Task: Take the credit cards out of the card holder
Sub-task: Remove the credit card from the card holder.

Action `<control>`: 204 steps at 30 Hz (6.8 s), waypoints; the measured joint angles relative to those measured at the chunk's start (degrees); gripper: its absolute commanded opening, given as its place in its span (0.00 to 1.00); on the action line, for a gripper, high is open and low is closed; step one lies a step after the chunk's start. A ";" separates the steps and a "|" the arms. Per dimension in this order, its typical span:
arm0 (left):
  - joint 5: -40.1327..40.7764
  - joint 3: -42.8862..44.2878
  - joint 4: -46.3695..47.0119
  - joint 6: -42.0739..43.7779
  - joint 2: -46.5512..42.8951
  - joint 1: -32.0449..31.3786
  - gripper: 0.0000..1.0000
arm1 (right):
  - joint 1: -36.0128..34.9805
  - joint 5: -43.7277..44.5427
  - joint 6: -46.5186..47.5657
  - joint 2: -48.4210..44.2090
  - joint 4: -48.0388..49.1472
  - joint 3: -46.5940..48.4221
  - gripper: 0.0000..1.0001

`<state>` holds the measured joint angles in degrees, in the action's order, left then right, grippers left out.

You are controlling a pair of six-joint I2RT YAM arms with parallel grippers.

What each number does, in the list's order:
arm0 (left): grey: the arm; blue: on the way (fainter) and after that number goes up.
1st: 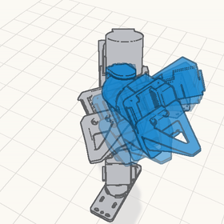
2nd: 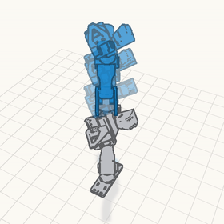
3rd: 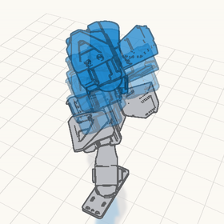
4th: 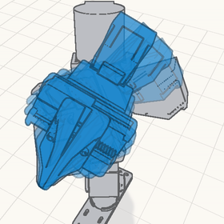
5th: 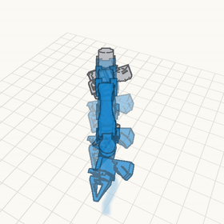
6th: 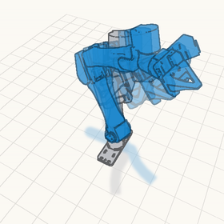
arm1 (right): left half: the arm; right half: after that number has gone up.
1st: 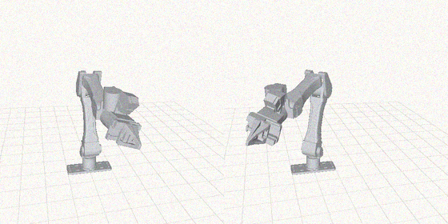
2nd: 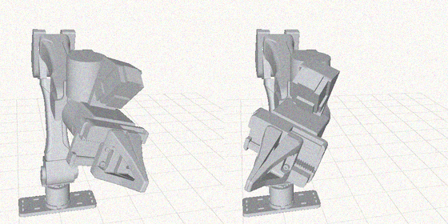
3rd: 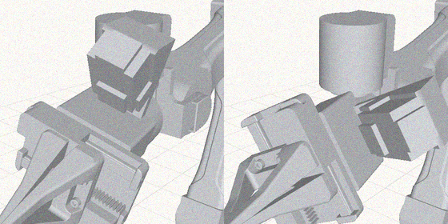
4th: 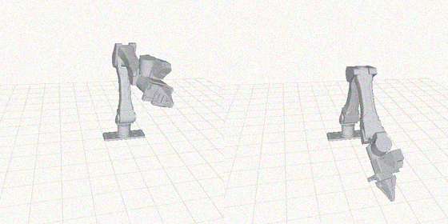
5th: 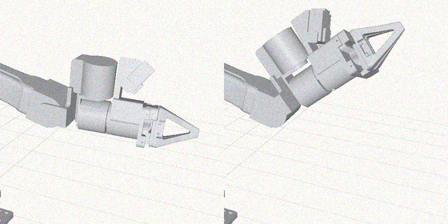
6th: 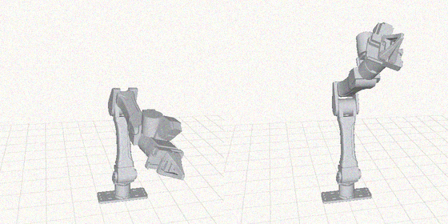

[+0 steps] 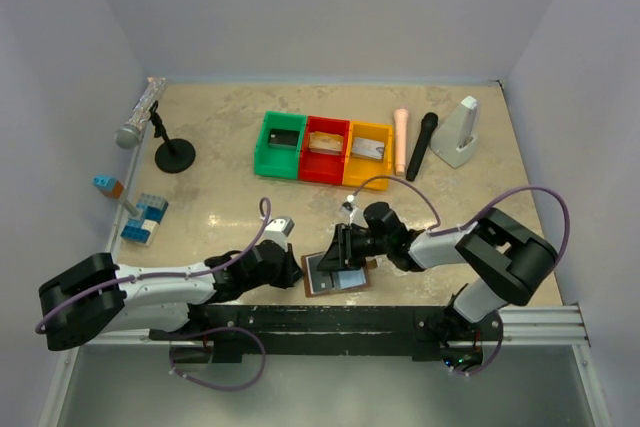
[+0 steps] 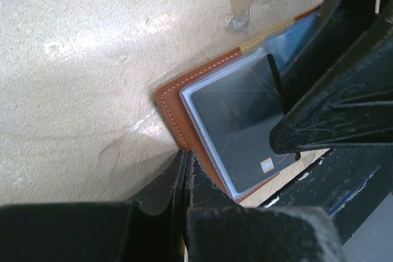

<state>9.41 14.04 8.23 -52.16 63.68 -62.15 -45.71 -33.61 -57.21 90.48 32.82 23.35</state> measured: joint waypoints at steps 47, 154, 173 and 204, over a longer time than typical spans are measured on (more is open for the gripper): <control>0.39 -0.66 0.35 -2.73 -0.68 0.00 0.00 | -0.39 3.04 5.88 -13.35 -18.64 0.24 0.32; -4.15 1.14 3.02 7.48 -2.93 -0.11 0.00 | -0.79 4.04 6.01 -4.52 -19.63 4.09 0.47; -5.92 1.40 6.91 7.28 5.11 -0.11 0.00 | -0.87 5.57 7.04 -7.34 -23.06 3.98 0.47; -4.98 -1.70 14.47 3.15 7.10 -0.11 0.00 | 0.98 -3.82 -1.84 4.07 5.49 -1.16 0.45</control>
<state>4.43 12.34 22.70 -49.01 70.78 -62.26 -44.73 -37.43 -59.05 94.54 38.30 22.20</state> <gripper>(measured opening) 0.012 0.454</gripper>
